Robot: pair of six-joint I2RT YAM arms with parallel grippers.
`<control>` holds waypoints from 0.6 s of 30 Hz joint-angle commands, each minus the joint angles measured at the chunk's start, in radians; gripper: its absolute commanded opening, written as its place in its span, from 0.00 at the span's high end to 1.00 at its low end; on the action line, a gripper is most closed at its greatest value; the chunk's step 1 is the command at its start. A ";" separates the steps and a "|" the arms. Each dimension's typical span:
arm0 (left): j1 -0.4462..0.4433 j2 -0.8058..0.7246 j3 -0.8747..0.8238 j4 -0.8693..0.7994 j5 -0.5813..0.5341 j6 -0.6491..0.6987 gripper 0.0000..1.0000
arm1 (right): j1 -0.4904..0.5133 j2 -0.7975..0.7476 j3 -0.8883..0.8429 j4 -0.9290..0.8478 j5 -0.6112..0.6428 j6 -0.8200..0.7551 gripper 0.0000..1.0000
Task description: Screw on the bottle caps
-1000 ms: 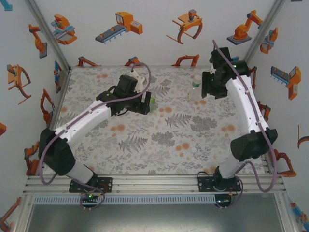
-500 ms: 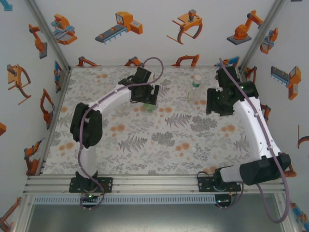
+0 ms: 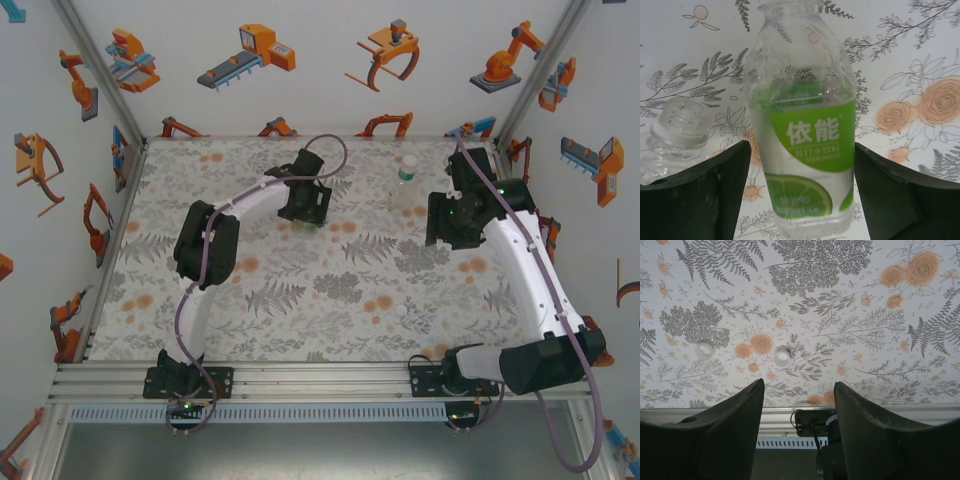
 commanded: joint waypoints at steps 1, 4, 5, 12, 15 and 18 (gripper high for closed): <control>-0.002 0.026 0.037 -0.033 -0.011 -0.007 0.29 | -0.003 -0.033 -0.011 0.011 -0.013 0.022 0.45; -0.002 0.037 0.037 -0.034 -0.012 -0.016 0.32 | -0.003 -0.043 -0.022 0.011 -0.014 0.023 0.46; -0.003 0.040 0.035 -0.034 -0.012 -0.019 0.33 | -0.004 -0.044 -0.024 0.010 -0.017 0.022 0.46; -0.012 0.047 0.032 -0.043 -0.019 -0.031 0.45 | -0.003 -0.051 -0.019 -0.001 -0.018 0.015 0.46; -0.020 0.036 0.032 -0.044 -0.027 -0.028 0.48 | -0.004 -0.052 -0.019 -0.001 -0.017 0.009 0.46; -0.026 0.009 0.026 -0.051 -0.027 -0.021 0.50 | -0.004 -0.050 -0.019 0.003 -0.020 0.005 0.46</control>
